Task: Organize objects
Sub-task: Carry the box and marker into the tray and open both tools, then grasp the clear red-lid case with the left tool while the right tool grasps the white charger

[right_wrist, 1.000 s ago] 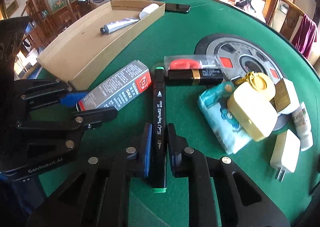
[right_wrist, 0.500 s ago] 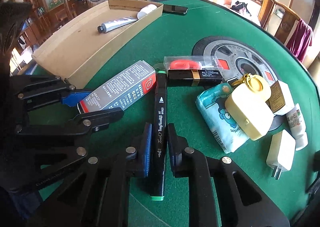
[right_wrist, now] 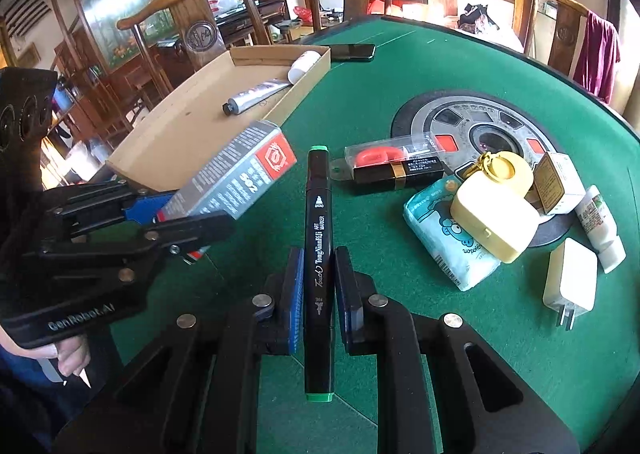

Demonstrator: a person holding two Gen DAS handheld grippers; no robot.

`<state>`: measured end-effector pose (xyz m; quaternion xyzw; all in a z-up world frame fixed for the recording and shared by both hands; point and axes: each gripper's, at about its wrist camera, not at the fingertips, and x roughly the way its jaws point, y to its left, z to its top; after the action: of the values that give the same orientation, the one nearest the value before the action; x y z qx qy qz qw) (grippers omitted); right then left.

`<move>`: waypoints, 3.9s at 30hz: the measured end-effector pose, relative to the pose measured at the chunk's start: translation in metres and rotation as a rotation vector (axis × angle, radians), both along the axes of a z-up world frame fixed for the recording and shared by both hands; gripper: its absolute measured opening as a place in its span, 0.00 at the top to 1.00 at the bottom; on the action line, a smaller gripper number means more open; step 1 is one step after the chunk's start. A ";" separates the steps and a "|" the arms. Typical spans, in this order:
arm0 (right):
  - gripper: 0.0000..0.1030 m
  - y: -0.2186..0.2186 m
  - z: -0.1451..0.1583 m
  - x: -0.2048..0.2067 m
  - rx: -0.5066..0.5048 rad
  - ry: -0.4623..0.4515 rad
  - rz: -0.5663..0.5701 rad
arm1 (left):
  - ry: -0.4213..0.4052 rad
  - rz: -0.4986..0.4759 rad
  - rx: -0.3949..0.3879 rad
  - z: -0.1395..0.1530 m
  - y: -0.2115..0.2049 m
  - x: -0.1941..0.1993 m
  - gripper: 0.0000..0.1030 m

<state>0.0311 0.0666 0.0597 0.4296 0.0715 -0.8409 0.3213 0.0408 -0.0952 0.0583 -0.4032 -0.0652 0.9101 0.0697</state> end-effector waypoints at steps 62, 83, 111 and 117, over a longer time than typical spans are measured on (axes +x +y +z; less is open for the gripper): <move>0.85 -0.212 0.000 -0.198 -0.122 -0.281 -0.112 | -0.222 0.200 0.109 -0.016 -0.191 -0.140 0.74; 0.85 -0.223 -0.018 -0.211 -0.078 -0.256 -0.128 | -0.215 0.242 0.188 -0.033 -0.200 -0.153 0.72; 0.85 -0.053 0.035 -0.091 -0.296 -0.164 -0.162 | -0.108 0.141 0.053 -0.003 -0.159 -0.071 0.37; 0.85 0.030 0.025 -0.066 -0.283 -0.149 -0.252 | -0.062 0.102 0.008 0.013 -0.140 -0.041 0.37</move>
<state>-0.0351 0.0968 0.0852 0.4466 -0.1258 -0.8420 0.2753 -0.0003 -0.2352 0.0716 -0.4271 -0.0912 0.8993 0.0226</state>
